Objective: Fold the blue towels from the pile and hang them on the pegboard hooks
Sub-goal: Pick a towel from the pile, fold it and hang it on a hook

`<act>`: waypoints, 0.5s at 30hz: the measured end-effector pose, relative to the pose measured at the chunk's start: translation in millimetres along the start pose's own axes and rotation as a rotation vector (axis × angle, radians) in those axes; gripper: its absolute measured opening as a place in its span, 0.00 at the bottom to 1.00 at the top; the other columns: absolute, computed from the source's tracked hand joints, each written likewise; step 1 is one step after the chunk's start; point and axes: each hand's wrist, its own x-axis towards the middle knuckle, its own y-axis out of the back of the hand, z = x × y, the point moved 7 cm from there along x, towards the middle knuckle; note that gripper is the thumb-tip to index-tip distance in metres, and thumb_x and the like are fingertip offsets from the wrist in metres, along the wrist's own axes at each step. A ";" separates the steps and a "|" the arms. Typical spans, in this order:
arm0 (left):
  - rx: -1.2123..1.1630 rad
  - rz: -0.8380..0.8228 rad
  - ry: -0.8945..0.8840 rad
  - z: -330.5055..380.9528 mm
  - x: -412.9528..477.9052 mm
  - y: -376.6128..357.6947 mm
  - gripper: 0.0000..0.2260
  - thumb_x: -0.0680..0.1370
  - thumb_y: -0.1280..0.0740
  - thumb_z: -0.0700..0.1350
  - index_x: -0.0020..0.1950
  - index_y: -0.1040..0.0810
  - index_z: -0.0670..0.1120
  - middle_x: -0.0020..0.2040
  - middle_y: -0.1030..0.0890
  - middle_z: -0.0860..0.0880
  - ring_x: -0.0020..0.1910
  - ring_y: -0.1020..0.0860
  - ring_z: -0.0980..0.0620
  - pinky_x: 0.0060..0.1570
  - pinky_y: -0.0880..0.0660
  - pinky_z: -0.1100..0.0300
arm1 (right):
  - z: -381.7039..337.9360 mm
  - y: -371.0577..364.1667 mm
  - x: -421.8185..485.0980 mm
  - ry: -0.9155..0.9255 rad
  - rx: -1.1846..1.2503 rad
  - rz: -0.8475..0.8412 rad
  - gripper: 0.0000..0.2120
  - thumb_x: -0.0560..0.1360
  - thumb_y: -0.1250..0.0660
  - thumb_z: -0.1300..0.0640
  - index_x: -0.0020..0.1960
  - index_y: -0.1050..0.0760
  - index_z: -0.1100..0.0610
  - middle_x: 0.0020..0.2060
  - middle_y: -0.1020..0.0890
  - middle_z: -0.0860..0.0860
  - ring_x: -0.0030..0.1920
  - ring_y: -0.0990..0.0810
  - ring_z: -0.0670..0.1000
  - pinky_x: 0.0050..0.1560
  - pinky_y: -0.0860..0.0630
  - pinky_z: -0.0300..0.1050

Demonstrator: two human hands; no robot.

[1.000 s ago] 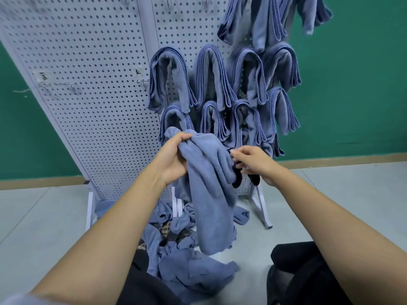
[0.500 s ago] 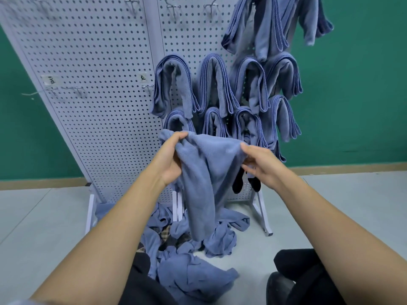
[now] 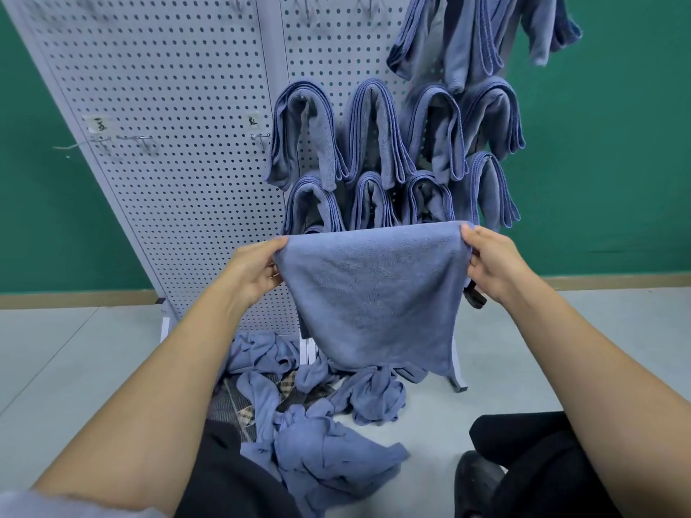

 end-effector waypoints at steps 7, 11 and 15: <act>0.255 -0.057 -0.107 3.8 4.5 -1.4 0.08 0.82 0.40 0.41 0.49 0.22 0.49 0.43 0.21 0.51 0.40 0.23 0.53 0.46 0.23 0.58 | 7.5 13.7 6.6 -0.013 -0.138 0.061 0.05 0.78 0.34 0.58 0.46 0.21 0.56 0.39 0.18 0.50 0.37 0.21 0.48 0.40 0.25 0.42; 0.286 0.010 -0.176 6.2 7.4 -0.1 0.05 0.81 0.38 0.40 0.50 0.22 0.46 0.40 0.22 0.50 0.34 0.25 0.55 0.35 0.23 0.63 | 8.8 21.8 8.4 -0.011 -0.225 0.124 0.02 0.76 0.31 0.58 0.46 0.23 0.56 0.37 0.22 0.51 0.33 0.28 0.49 0.36 0.26 0.42; 0.245 0.100 -0.175 9.3 8.9 8.4 0.03 0.78 0.32 0.39 0.51 0.23 0.44 0.42 0.22 0.48 0.35 0.25 0.53 0.41 0.22 0.60 | 6.3 25.1 8.2 0.019 -0.280 0.126 0.04 0.75 0.30 0.59 0.42 0.23 0.53 0.37 0.25 0.51 0.31 0.31 0.48 0.32 0.29 0.41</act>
